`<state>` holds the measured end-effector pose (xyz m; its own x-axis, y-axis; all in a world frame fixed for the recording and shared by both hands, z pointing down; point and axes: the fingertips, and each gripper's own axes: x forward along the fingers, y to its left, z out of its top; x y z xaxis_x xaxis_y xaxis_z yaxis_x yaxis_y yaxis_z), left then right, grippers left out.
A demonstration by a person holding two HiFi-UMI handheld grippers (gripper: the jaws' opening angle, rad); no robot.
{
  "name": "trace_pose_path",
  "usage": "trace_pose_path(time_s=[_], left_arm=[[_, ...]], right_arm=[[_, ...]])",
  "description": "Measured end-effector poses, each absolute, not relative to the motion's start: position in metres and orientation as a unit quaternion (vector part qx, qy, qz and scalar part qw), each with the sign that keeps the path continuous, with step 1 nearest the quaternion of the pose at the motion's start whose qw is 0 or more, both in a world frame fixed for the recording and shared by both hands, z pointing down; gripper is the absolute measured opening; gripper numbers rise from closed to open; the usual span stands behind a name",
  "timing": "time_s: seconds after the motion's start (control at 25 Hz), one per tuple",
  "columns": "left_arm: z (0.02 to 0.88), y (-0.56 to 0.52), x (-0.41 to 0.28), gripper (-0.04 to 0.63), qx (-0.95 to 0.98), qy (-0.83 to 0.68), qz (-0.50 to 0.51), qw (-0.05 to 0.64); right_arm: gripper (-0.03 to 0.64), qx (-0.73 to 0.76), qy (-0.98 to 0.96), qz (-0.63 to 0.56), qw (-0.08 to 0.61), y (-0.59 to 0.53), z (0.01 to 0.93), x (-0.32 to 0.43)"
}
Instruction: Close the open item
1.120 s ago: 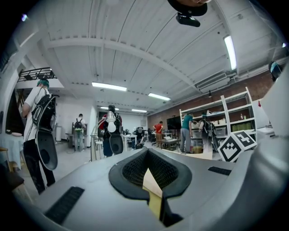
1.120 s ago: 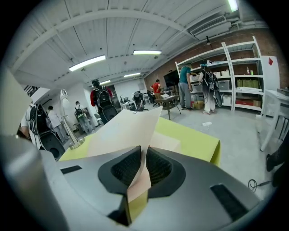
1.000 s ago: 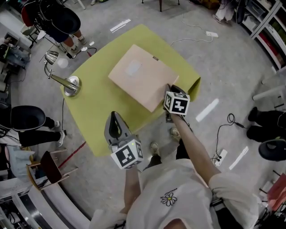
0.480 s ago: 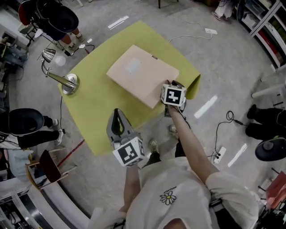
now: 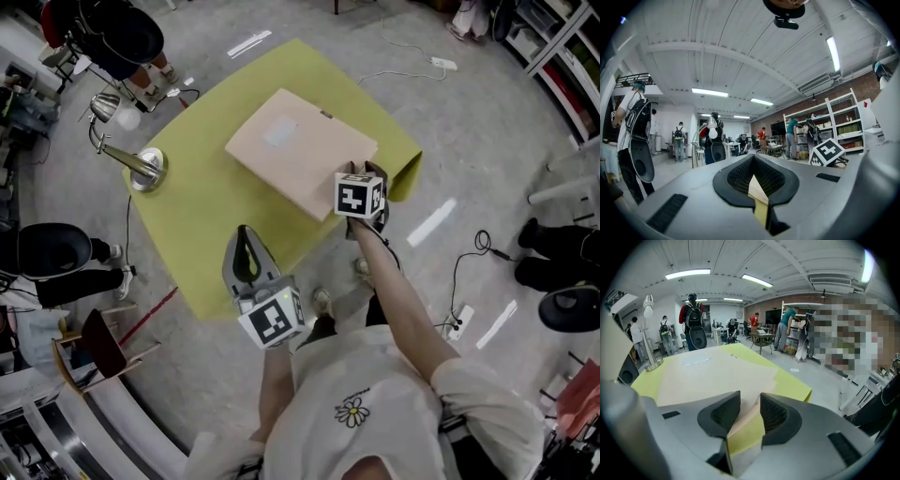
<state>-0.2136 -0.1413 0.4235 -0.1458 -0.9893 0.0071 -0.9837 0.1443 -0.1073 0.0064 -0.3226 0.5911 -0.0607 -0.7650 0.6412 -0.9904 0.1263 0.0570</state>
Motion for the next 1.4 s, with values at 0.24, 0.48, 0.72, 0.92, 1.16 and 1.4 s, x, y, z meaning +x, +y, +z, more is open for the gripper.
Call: trace_pose_path(time_s=[0.24,0.48,0.72,0.92,1.16,1.4], left_arm=[[0.418,-0.139,-0.208,0.014,-0.654,0.755,-0.037,0.042],[0.428,-0.141,-0.207,0.014,-0.657,0.752,-0.041,0.030],[0.428,-0.151,-0.199,0.014,-0.669,0.742,-0.036,0.028],[0.427,-0.155,-0.190,0.014,-0.678,0.733,-0.039,0.029],[0.430,-0.156,-0.194,0.014,-0.670,0.741,-0.041,0.019],[0.433,-0.151,-0.206,0.014,-0.658,0.752,-0.045,0.013]], right_arm=[[0.009,0.656,-0.652,0.049,0.376,-0.321,0.593,0.008],[0.008,0.570,-0.709,0.044,0.413,-0.326,0.597,0.003],[0.009,0.471,-0.738,0.033,0.483,-0.331,0.599,-0.006],[0.009,0.402,-0.738,0.008,0.541,-0.327,0.593,-0.013],[0.009,0.363,-0.816,-0.055,0.447,-0.324,0.532,-0.082],[0.009,0.297,-0.820,-0.130,0.471,-0.311,0.548,-0.138]])
